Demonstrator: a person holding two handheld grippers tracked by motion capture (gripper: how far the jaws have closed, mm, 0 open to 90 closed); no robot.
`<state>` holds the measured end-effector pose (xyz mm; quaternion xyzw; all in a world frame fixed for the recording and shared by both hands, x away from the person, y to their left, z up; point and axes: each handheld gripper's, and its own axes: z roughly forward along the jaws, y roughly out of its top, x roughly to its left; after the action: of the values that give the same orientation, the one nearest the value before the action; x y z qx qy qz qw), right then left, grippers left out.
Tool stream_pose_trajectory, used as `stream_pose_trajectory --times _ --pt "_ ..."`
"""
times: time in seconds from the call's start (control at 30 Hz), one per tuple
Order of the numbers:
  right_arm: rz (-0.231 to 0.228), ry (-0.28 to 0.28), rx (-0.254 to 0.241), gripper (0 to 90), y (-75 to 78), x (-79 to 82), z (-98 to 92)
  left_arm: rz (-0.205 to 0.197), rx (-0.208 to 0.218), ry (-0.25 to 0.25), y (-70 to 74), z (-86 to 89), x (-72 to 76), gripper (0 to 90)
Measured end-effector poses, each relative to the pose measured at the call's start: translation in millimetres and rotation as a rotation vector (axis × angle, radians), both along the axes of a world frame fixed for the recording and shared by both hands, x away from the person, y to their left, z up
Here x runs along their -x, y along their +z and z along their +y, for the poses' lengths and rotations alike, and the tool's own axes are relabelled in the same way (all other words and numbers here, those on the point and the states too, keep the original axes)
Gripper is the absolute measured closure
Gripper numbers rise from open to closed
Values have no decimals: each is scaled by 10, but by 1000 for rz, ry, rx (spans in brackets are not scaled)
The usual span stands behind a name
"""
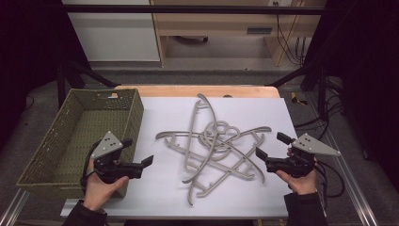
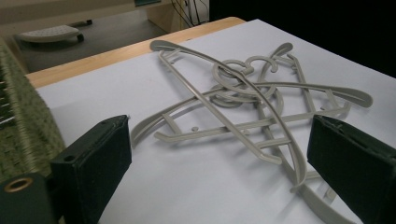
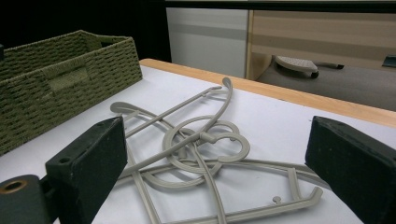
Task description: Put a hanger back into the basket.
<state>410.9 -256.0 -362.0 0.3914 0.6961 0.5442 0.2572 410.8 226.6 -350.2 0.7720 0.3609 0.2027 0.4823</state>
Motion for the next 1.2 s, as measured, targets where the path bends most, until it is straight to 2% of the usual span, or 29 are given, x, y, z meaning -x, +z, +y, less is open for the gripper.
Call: stream_pose_trajectory --times 0.07,0.23,0.27,0.3,0.33,0.47,0.5,0.57,0.63,0.67,0.7,0.83,0.9,0.93,1.03,1.17,1.2 --pt "2 0 -2 59 3 -1 0 6 -20 -11 -2 -83 -29 63" --pt "6 3 0 61 -1 -4 16 23 -29 -34 12 -246 -90 66" --pt "7 3 1 61 -4 -6 22 30 -39 -46 28 -339 -124 66" --pt "6 4 6 60 -8 -9 26 30 -39 -46 28 -339 -124 66" --pt "8 4 7 61 -11 -10 31 36 -49 -59 45 -440 -161 68" --pt "13 7 8 61 -21 -19 47 49 -68 -87 64 -662 -251 72" --pt "13 7 8 61 -21 -19 47 49 -68 -87 64 -662 -251 72" --pt "17 9 11 60 -25 -21 51 65 -82 -105 48 -835 -335 75" --pt "18 9 13 60 -27 -22 53 67 -89 -107 39 -889 -365 76" --pt "19 9 14 60 -28 -23 51 82 -88 -112 15 -987 -428 78" --pt "18 8 14 60 -27 -23 49 82 -88 -112 15 -987 -428 82" --pt "19 8 8 60 -26 -26 48 106 -100 -128 -45 -1202 -577 95" --pt "18 8 8 60 -26 -27 48 111 -101 -131 -57 -1235 -601 105" --pt "20 8 9 60 -27 -29 47 122 -108 -131 -98 -1345 -675 109" --pt "21 9 4 60 -29 -31 50 133 -113 -129 -157 -1498 -781 121" --pt "23 15 4 60 -31 -35 55 139 -135 -134 -222 -1637 -884 146" --pt "23 16 3 60 -31 -35 55 155 -146 -137 -278 -1717 -953 149"
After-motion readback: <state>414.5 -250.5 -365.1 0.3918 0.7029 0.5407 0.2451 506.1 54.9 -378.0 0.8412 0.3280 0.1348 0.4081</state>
